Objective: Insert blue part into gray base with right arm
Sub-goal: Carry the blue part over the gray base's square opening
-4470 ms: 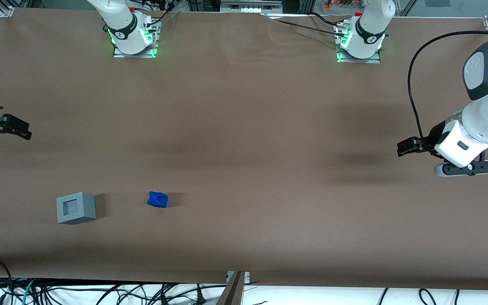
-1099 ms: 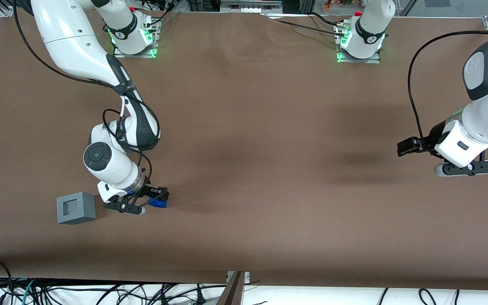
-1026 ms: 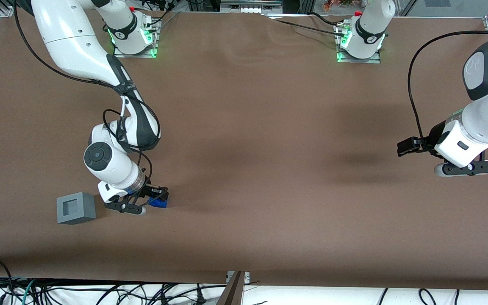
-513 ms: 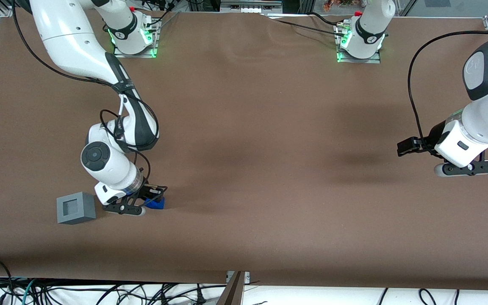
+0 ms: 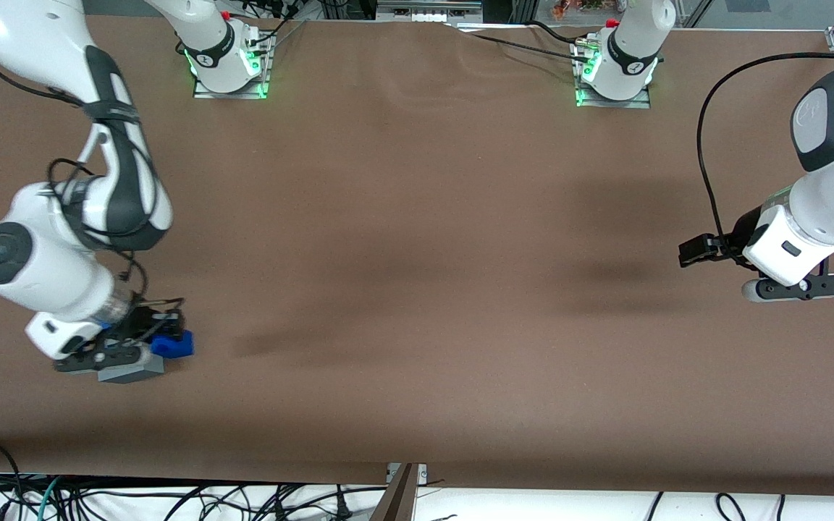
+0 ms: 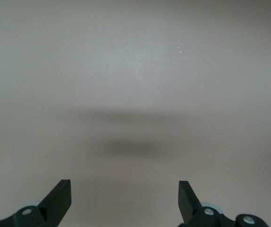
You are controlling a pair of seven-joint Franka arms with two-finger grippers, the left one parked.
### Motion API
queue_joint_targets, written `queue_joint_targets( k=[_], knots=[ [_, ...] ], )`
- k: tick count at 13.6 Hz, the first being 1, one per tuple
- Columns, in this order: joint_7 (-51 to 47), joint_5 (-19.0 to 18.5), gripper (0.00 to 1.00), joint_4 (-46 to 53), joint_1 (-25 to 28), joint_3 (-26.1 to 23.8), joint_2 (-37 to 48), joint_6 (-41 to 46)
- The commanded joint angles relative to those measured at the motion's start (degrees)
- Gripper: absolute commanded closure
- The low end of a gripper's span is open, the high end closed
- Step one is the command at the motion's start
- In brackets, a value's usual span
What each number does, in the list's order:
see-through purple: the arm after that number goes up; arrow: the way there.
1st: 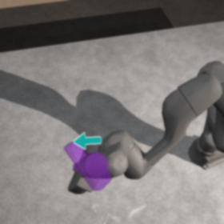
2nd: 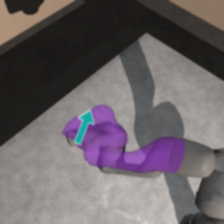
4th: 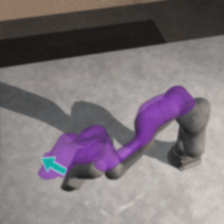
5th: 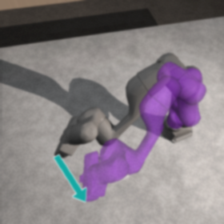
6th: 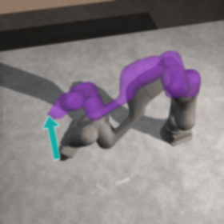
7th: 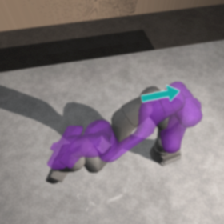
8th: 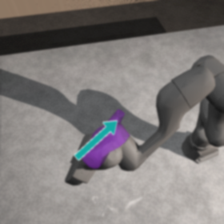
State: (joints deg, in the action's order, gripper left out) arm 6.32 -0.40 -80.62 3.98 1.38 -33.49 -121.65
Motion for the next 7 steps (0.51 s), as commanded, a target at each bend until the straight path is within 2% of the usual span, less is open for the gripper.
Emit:
queue_joint_targets(
  k=[1, 7],
  knots=[
    [6.7, 0.0, 0.75, -0.8, -3.9, -0.9, 0.3, 0.4],
    [14.2, 0.1, 0.75, -0.8, -7.8, -0.9, -0.7, -0.2]
  ],
)
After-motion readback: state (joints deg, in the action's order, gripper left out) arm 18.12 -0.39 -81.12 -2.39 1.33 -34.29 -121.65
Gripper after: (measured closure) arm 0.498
